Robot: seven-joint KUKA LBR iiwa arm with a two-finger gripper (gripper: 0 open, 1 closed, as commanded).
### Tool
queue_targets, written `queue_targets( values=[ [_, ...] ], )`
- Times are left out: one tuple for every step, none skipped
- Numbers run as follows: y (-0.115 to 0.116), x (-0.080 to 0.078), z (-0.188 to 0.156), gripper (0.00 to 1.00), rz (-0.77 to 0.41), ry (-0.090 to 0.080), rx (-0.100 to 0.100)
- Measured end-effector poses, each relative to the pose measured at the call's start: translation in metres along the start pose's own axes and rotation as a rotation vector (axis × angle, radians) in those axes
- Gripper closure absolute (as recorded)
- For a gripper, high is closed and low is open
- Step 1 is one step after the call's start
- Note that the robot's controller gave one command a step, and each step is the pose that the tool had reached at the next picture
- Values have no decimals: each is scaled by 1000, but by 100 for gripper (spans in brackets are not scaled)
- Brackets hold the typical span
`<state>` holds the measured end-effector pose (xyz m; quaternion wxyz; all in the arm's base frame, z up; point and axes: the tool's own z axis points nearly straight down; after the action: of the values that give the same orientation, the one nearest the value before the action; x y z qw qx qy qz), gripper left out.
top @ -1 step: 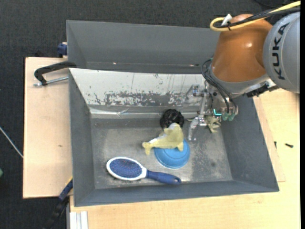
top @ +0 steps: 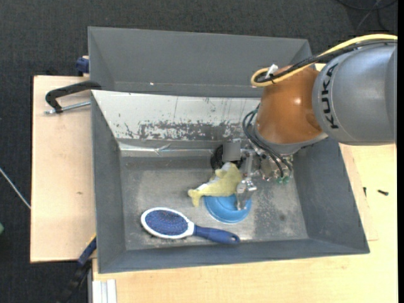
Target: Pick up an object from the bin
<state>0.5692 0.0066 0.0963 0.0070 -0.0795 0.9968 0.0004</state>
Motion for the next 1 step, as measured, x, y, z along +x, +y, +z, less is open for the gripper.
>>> queue_targets(
  values=[
    [0,-4,-1,100,1,-17,2]
  ],
)
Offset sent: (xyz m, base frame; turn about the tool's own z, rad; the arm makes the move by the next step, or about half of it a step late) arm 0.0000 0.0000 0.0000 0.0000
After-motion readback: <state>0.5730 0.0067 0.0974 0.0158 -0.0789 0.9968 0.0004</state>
